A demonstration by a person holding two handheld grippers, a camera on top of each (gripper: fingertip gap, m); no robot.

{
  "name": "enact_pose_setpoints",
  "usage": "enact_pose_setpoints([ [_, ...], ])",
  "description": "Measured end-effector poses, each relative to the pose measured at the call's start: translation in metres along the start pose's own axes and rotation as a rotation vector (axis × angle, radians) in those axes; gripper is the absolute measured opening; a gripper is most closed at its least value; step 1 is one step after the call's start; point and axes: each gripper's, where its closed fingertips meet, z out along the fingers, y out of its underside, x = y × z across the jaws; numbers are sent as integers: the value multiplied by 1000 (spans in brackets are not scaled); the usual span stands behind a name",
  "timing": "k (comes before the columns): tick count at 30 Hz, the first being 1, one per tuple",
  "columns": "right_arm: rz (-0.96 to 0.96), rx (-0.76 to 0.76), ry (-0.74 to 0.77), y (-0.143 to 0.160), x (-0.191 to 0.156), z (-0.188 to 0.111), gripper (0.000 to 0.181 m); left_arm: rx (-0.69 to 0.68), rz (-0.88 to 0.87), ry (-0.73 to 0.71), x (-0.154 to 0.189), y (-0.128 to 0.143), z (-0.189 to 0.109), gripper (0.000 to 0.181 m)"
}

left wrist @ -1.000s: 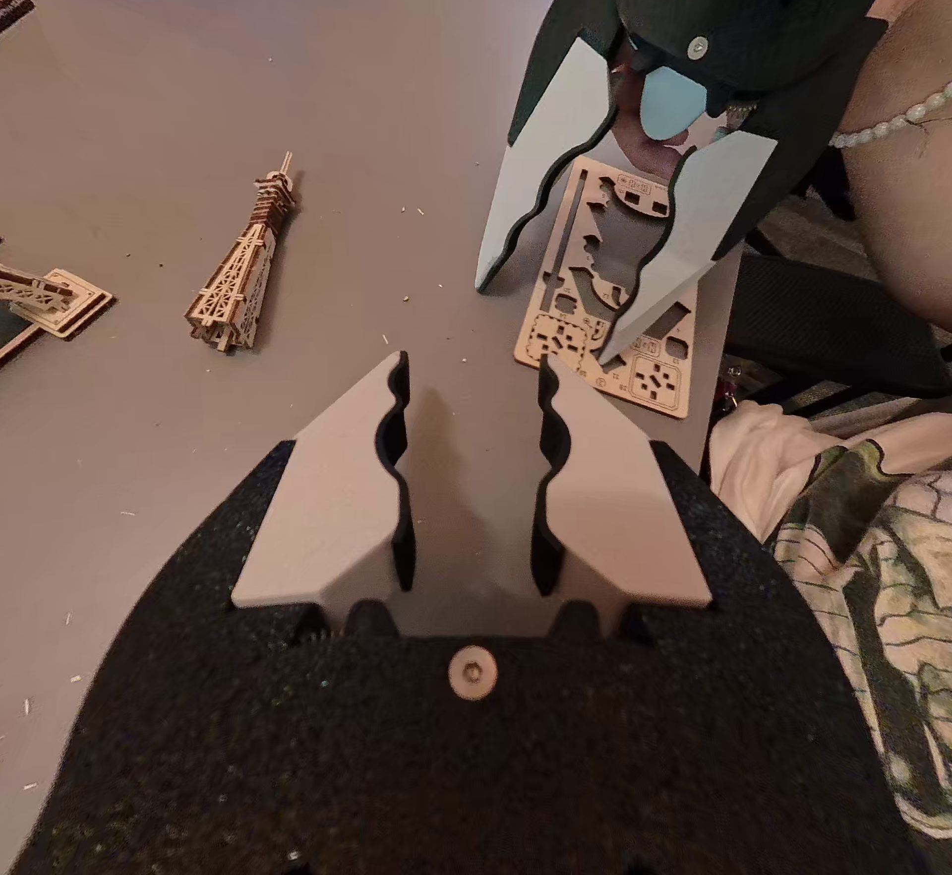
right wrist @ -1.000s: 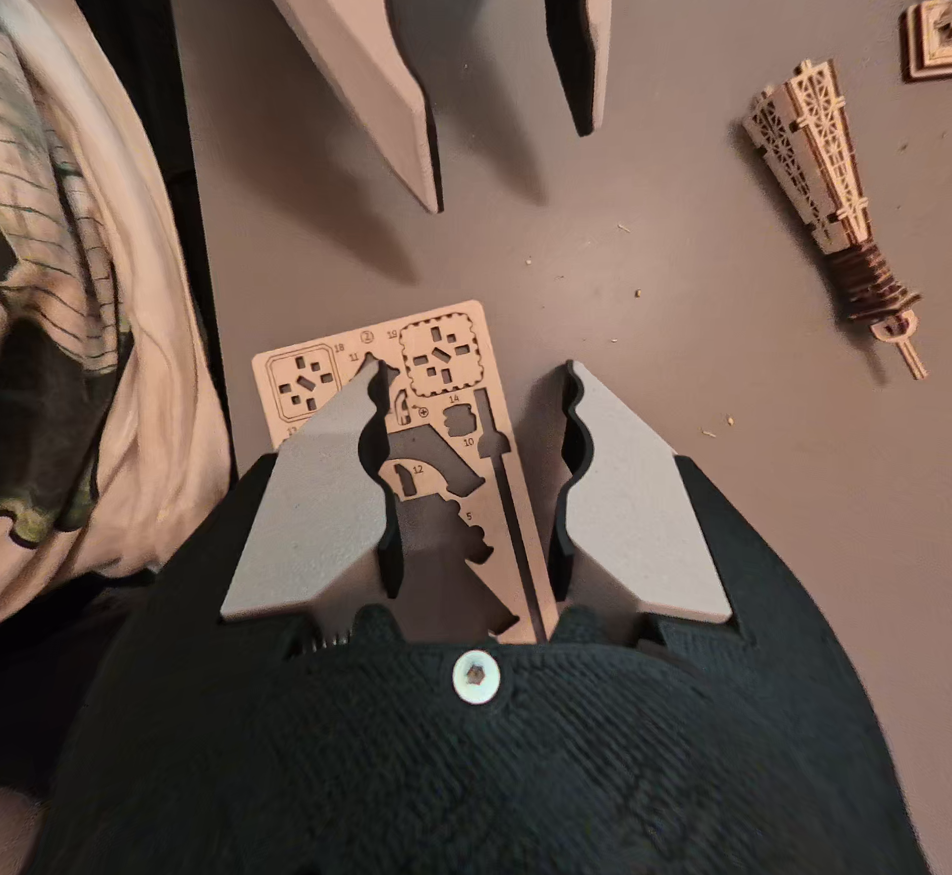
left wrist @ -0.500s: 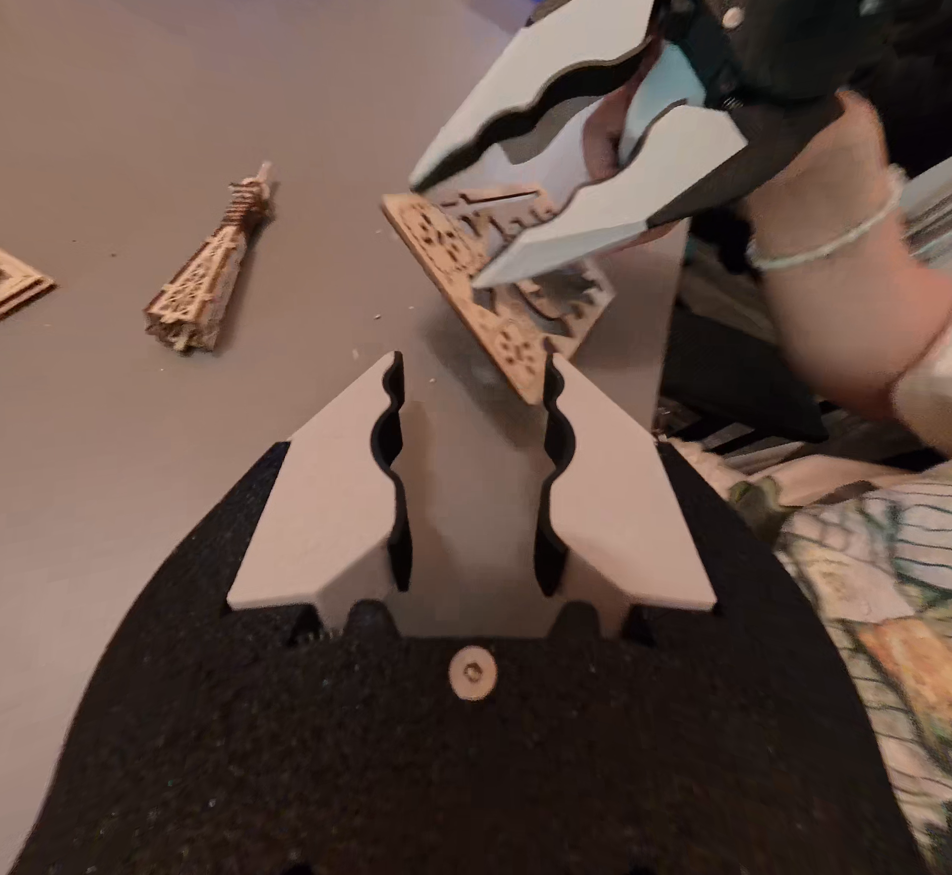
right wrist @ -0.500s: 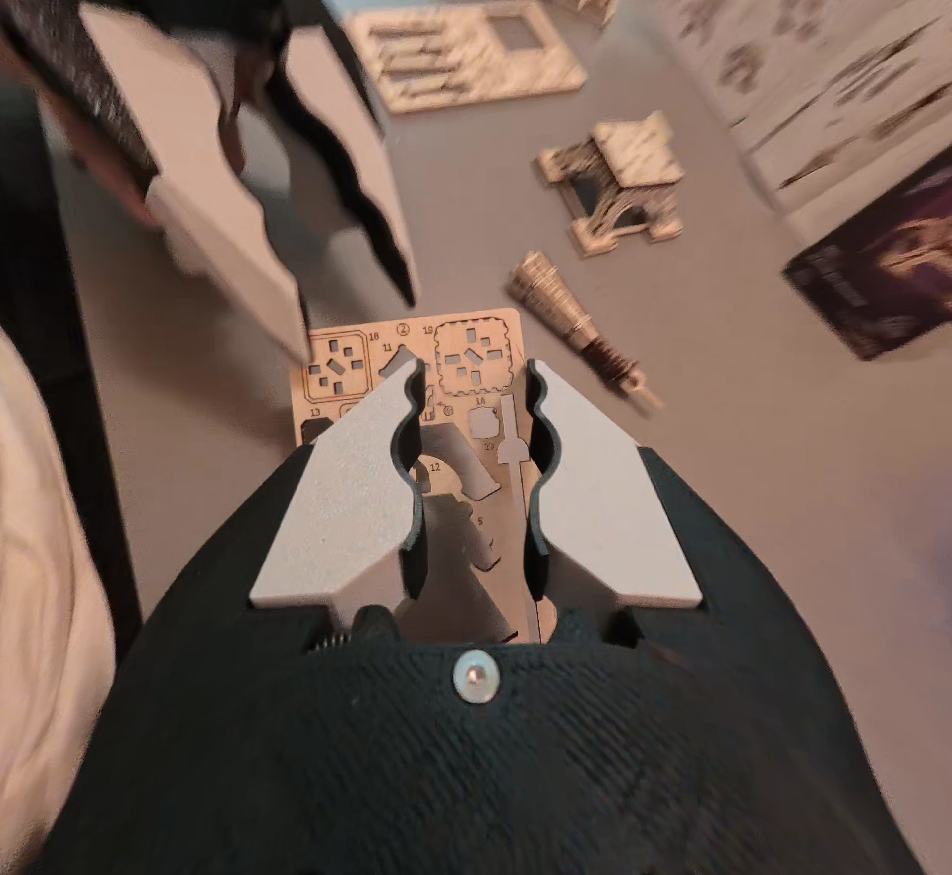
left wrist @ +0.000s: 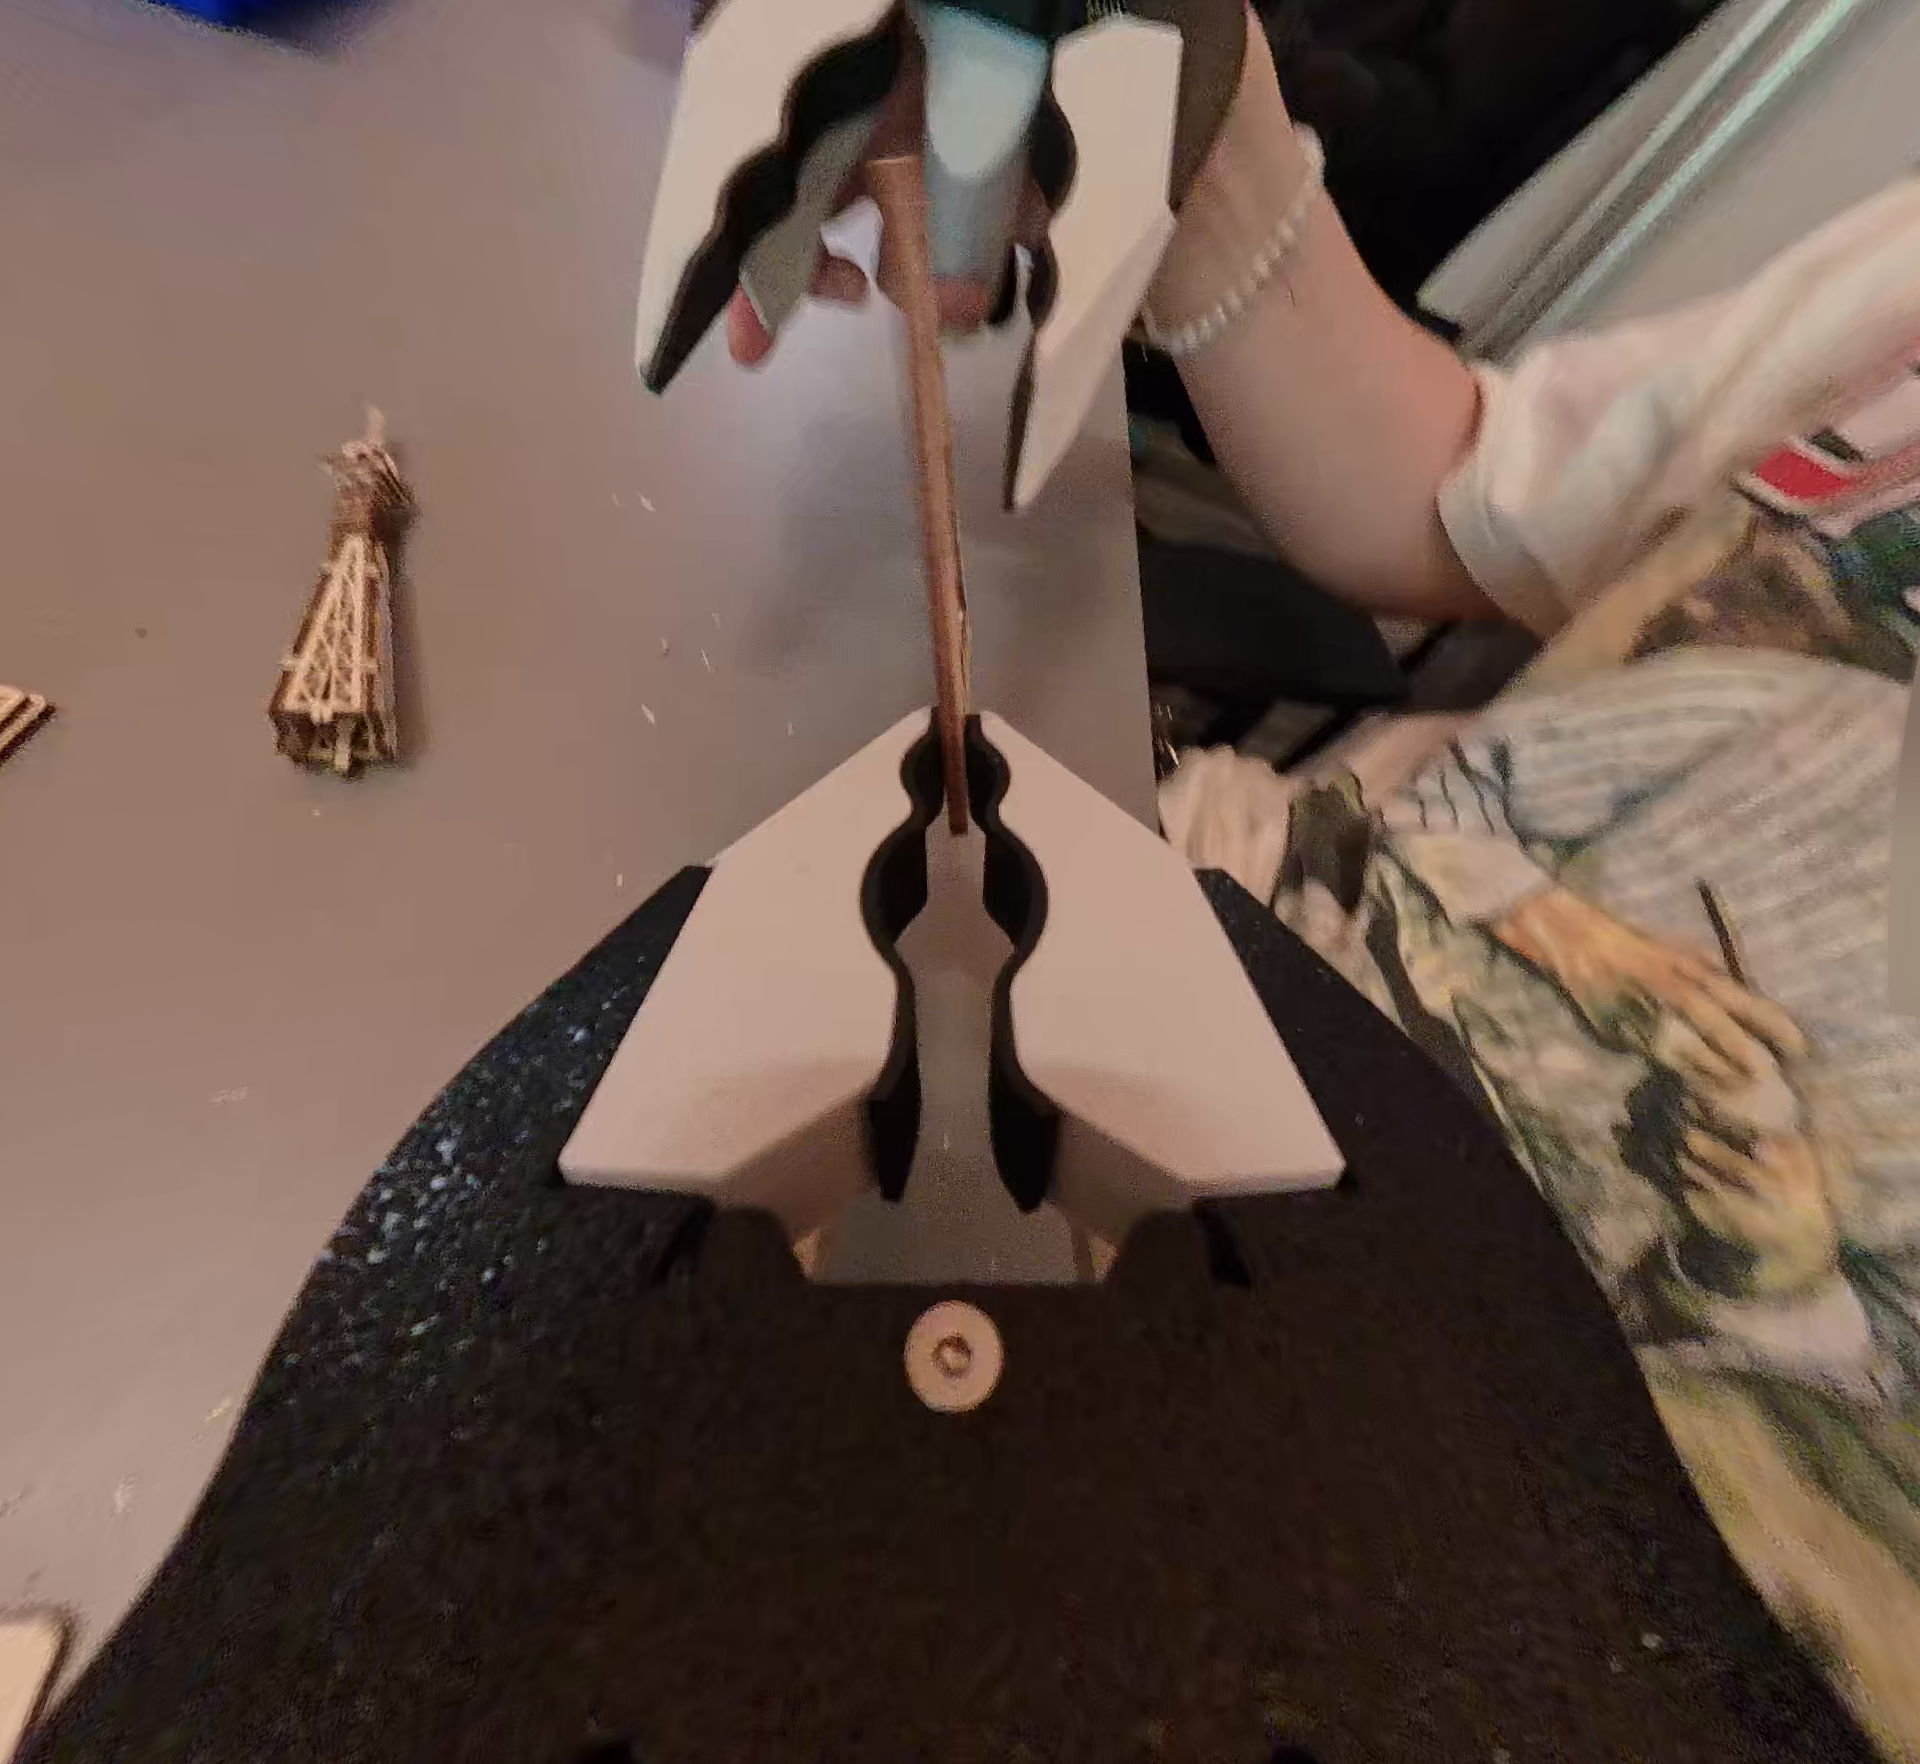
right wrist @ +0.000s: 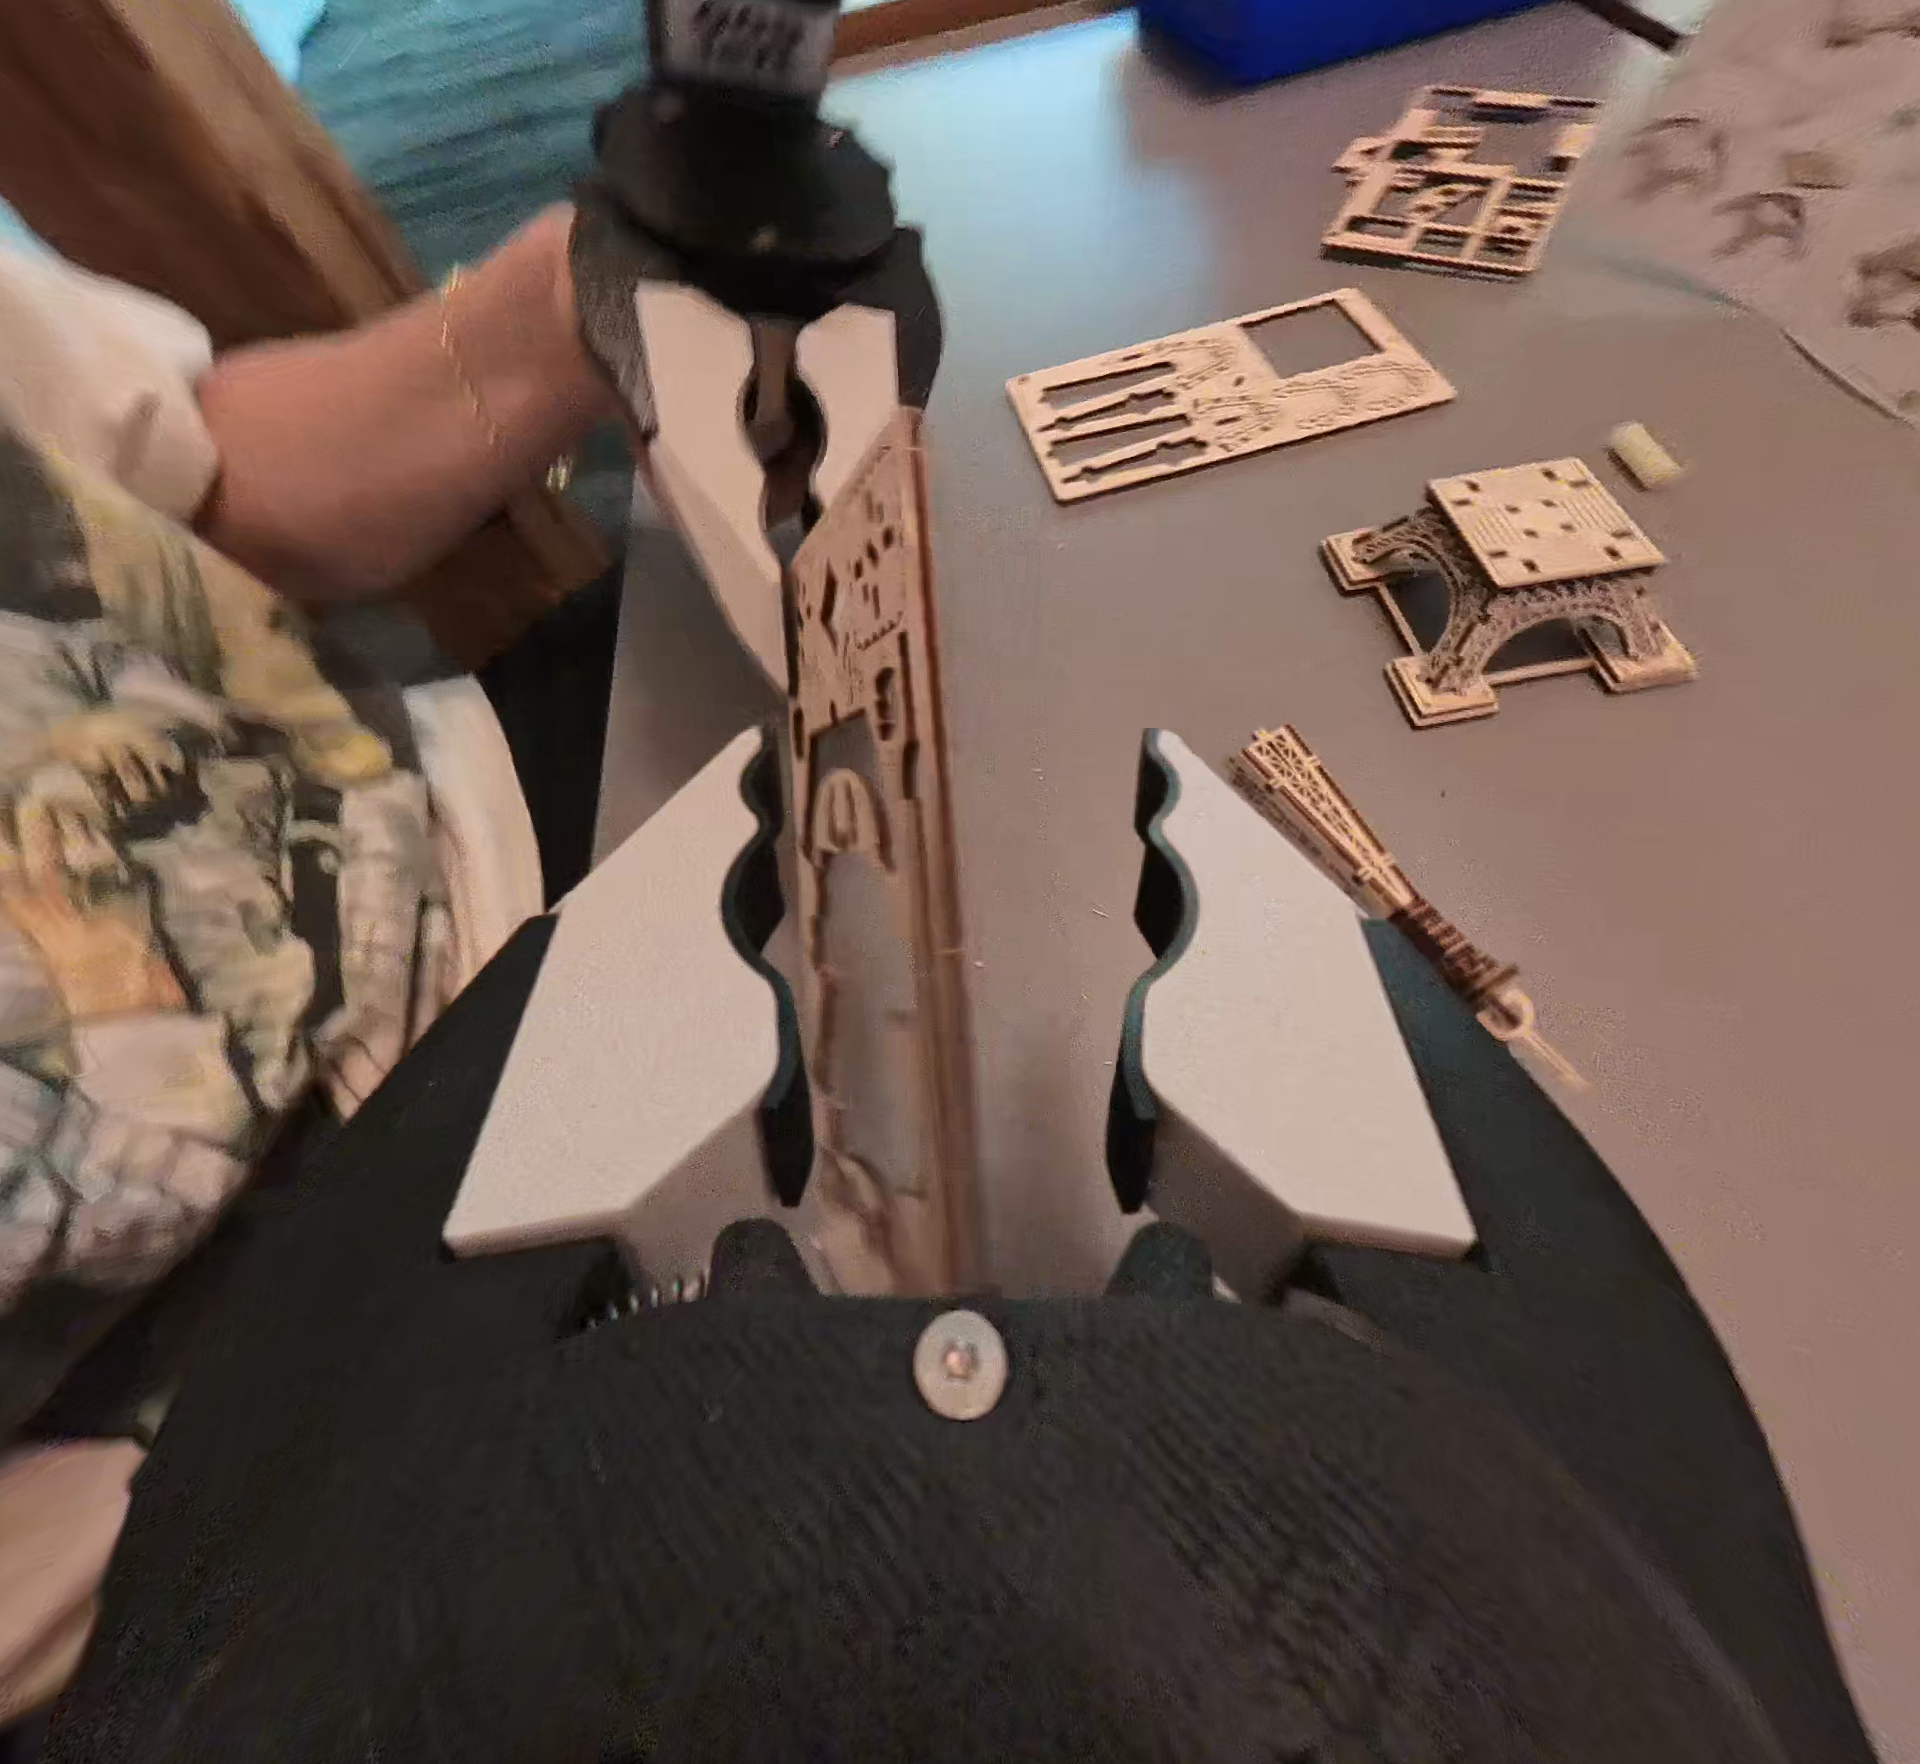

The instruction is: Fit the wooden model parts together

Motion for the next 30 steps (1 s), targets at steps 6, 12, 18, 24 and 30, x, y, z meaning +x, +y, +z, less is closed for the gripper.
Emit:
enact_pose_setpoints([
  [6, 9, -9, -163, -40, -15, 2, 47, -270, -66, 30, -6, 19, -41, 1],
  [12, 128, -108, -247, -44, -13, 49, 61, -474, -135, 120, -7, 9, -72, 1],
  [18, 190, -47, -383, -57, -22, 77, 11, -585, -108, 149, -15, -4, -82, 1],
  [24, 382, 323, -238, -67, 23, 72, 0, -281, 44, -209, -72, -26, -81, 31],
  [30, 622, 516, -10, -45, 53, 59, 1, 193, 345, -553, -68, -67, -92, 0],
])
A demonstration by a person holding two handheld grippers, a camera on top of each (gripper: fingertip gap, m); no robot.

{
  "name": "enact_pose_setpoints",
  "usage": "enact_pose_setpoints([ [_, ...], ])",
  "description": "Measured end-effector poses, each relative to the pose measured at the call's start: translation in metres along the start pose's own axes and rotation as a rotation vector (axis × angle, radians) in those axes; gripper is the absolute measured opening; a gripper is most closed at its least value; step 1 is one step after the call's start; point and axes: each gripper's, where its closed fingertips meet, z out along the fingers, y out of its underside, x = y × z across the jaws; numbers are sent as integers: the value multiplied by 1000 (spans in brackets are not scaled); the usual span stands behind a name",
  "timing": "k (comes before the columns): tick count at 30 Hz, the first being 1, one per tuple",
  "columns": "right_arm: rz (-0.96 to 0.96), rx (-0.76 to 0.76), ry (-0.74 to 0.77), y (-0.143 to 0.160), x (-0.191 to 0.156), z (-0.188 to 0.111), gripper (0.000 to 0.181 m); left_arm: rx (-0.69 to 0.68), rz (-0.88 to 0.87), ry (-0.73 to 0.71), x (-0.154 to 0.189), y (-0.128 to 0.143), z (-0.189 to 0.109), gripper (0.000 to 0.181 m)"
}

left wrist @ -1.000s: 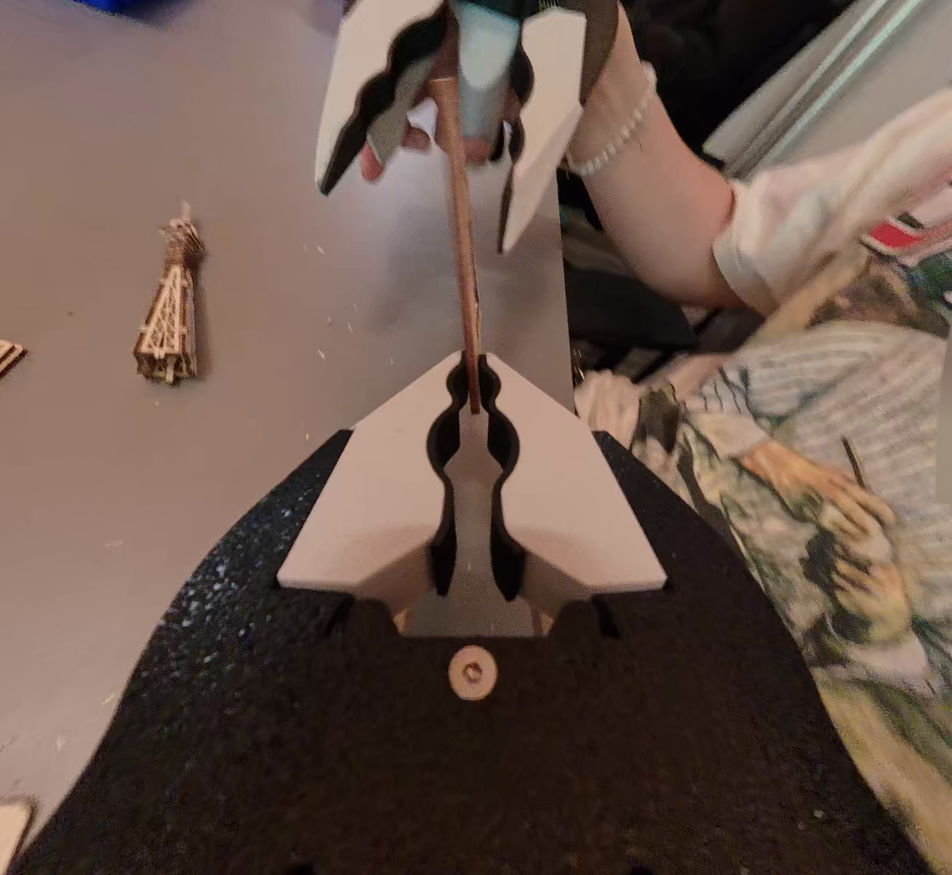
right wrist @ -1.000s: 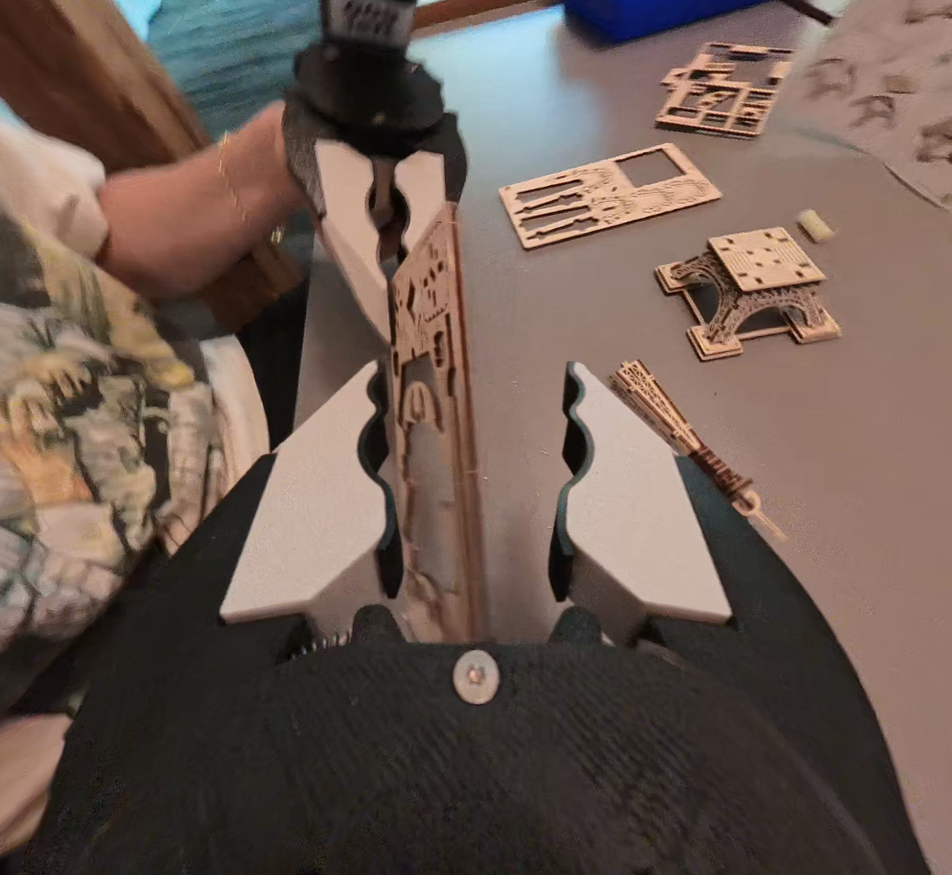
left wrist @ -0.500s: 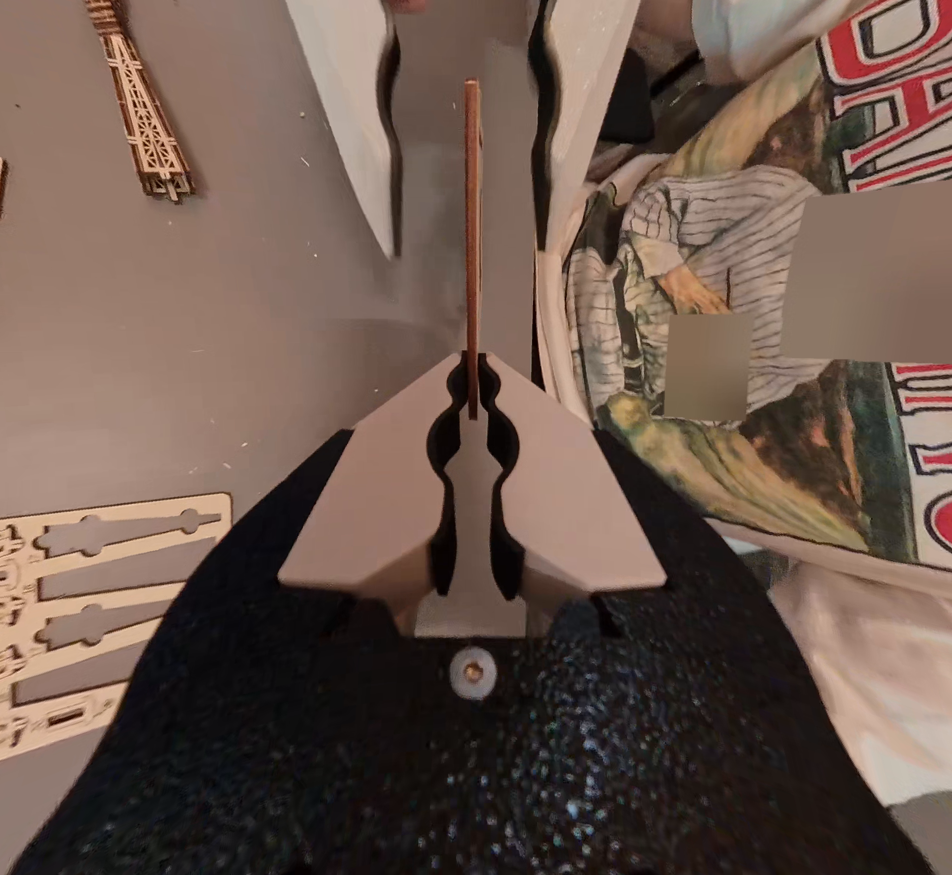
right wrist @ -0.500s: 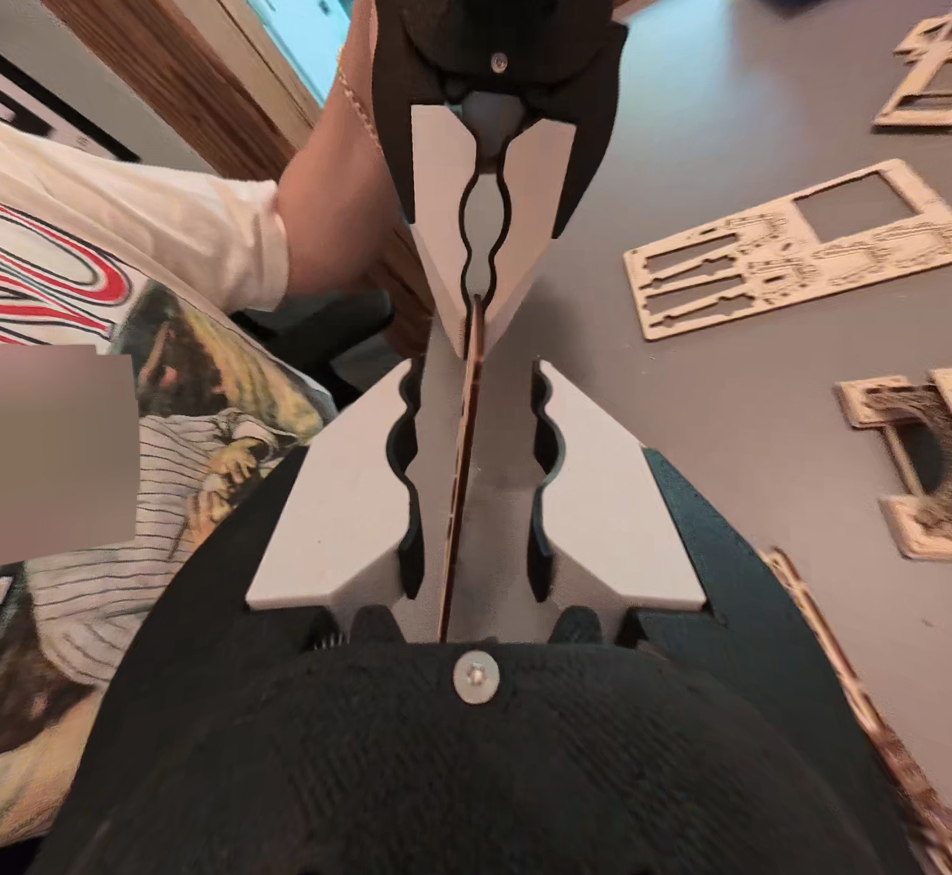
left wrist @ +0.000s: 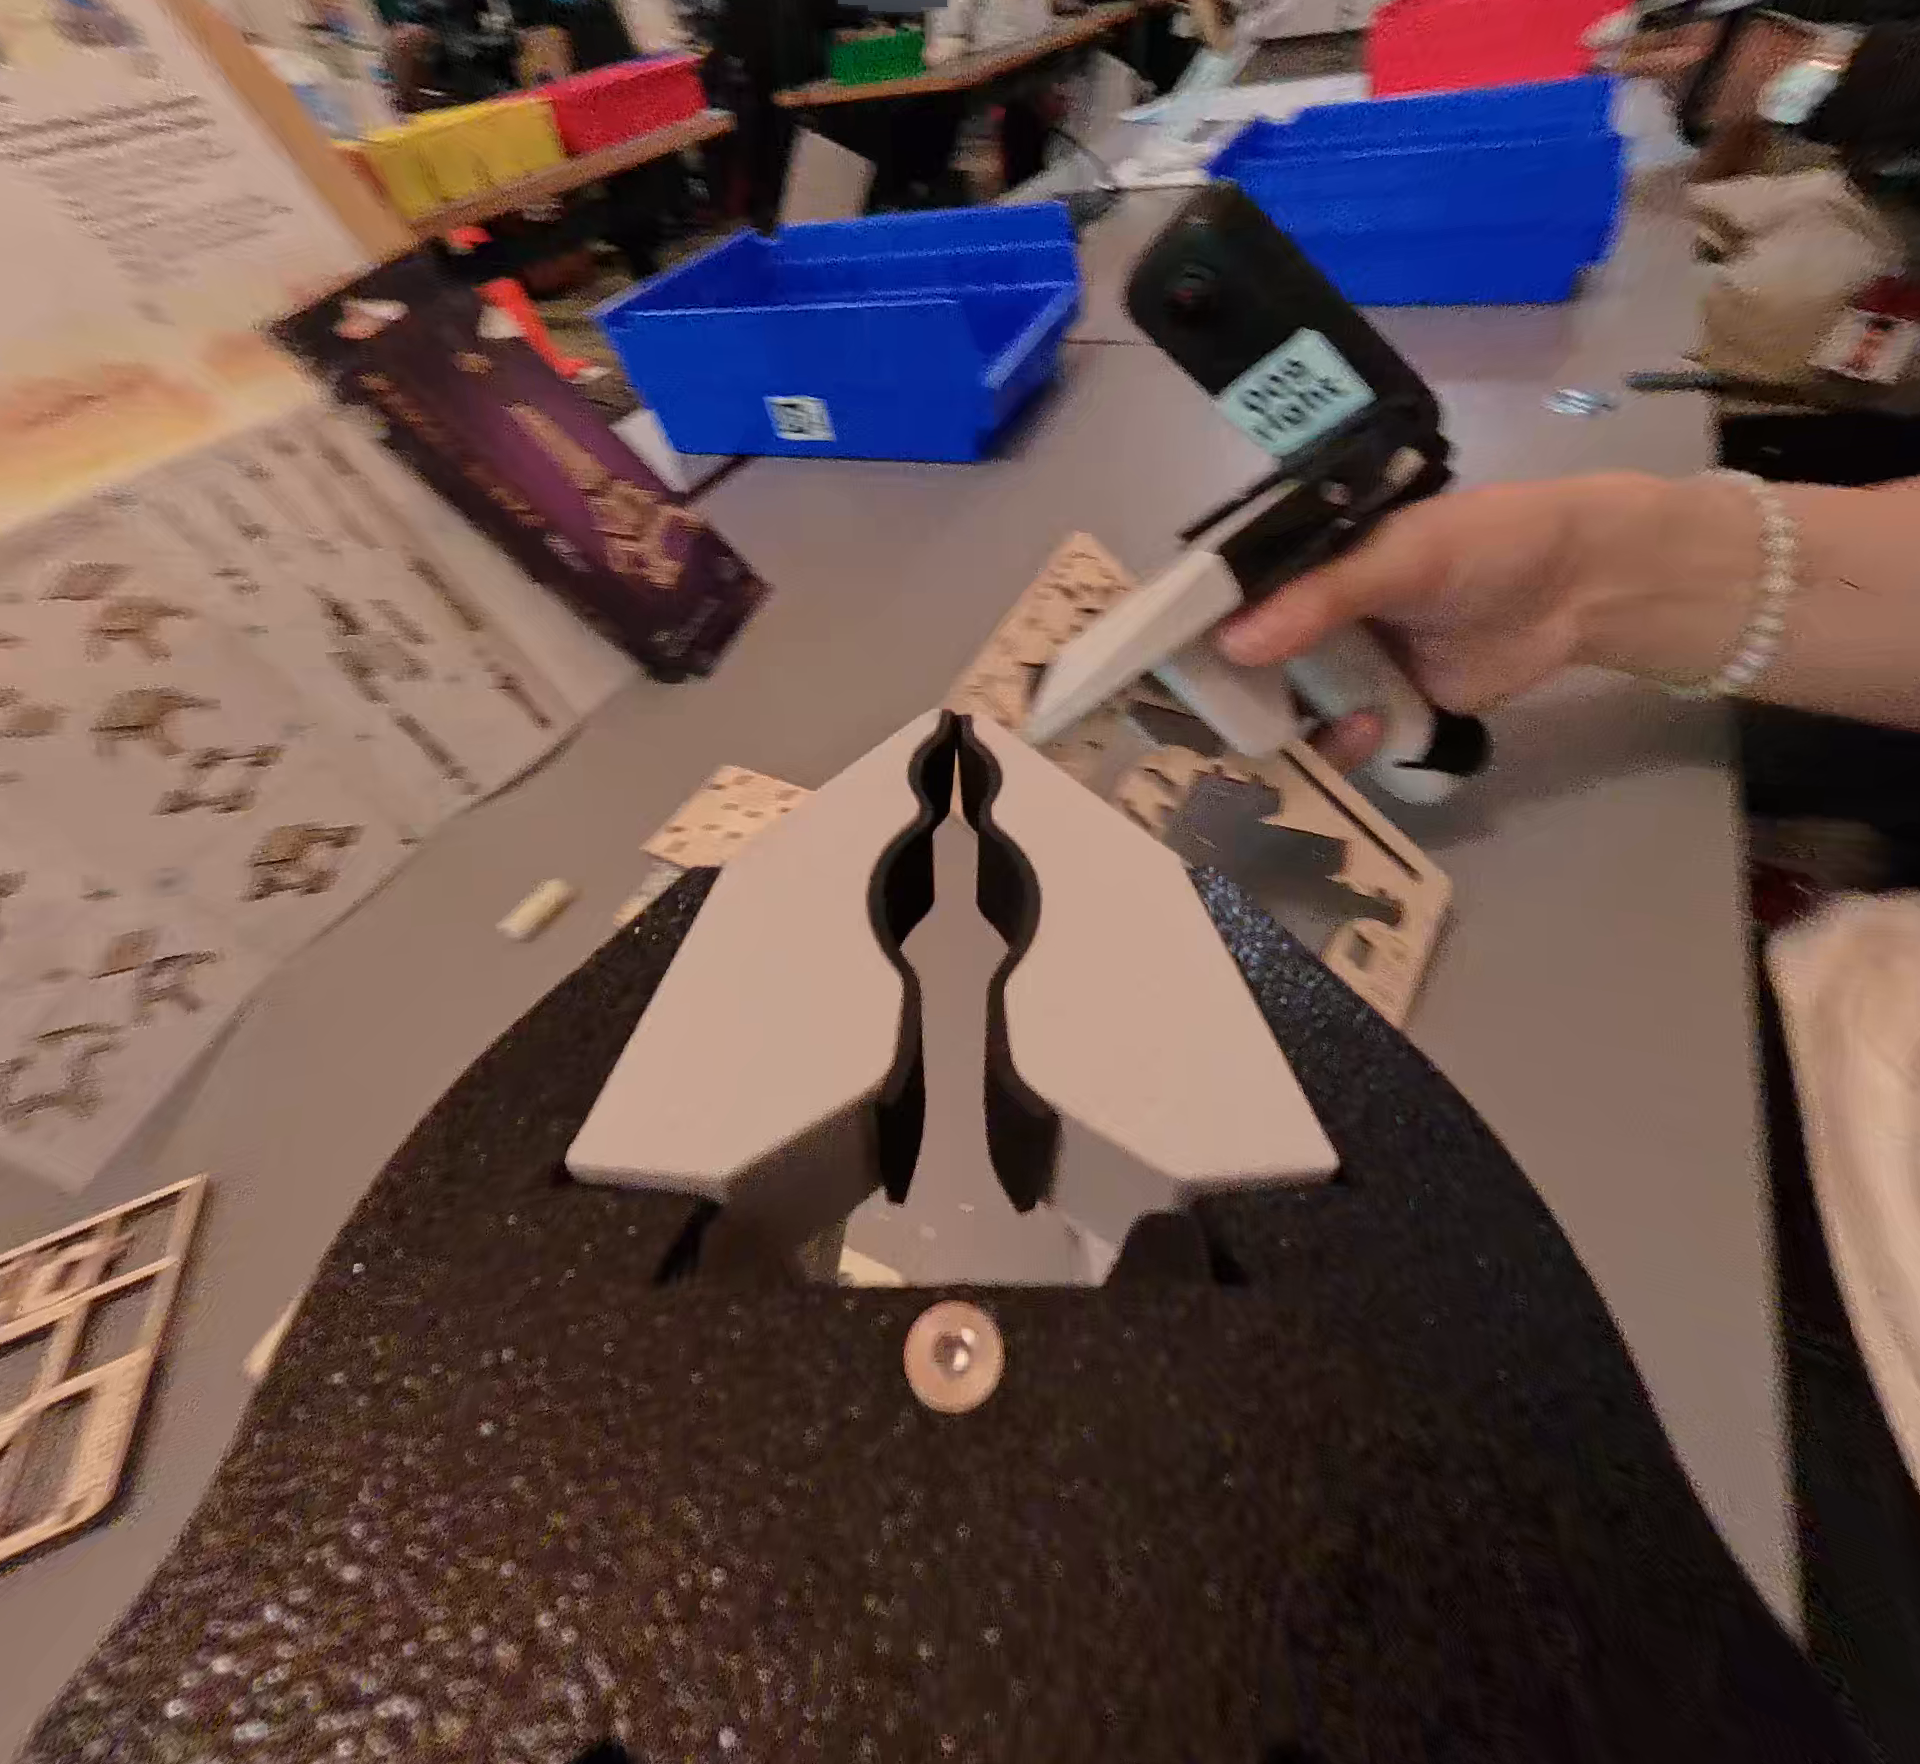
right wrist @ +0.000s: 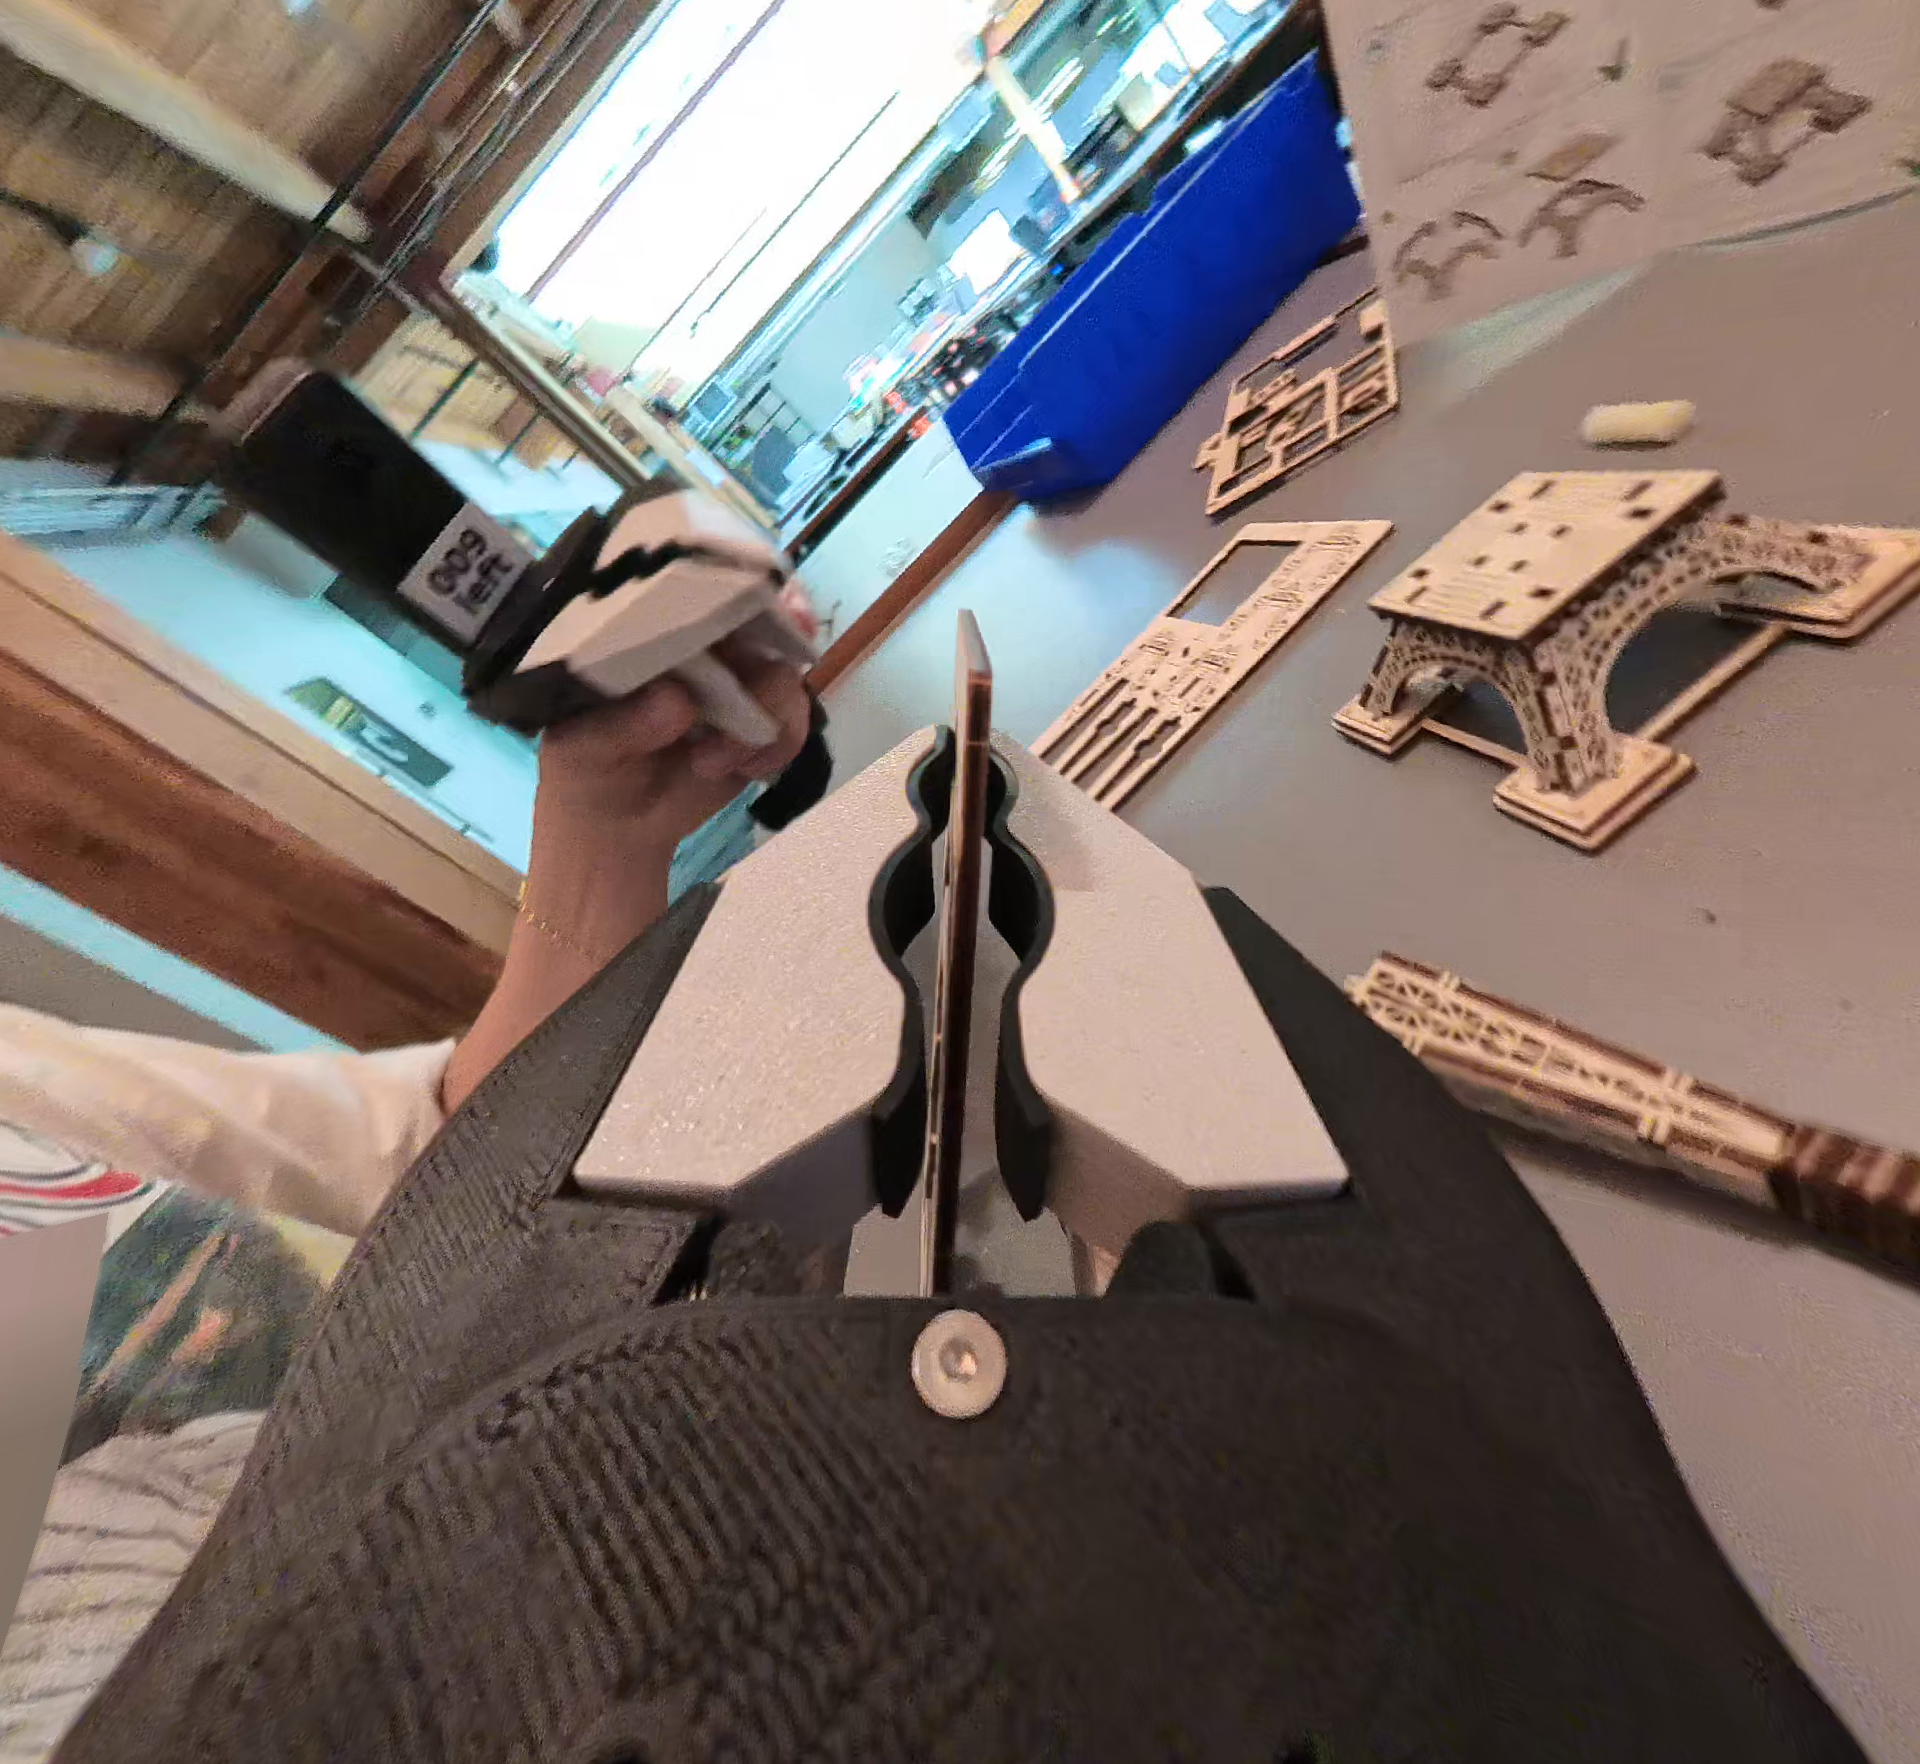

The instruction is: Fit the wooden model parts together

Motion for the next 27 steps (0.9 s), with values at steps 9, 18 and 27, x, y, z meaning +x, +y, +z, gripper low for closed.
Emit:
enact_pose_setpoints([
  [9, -47, -95, 114, 30, -12, -9, 2, -327, 163, 19, 37, 36, 28, 0],
  [18, 155, -319, 154, 78, 17, -56, 6, -537, 210, 213, 85, 82, 67, 0],
  [27, 204, -389, 114, 84, 26, -61, 4, -625, 252, 233, 90, 95, 70, 0],
])
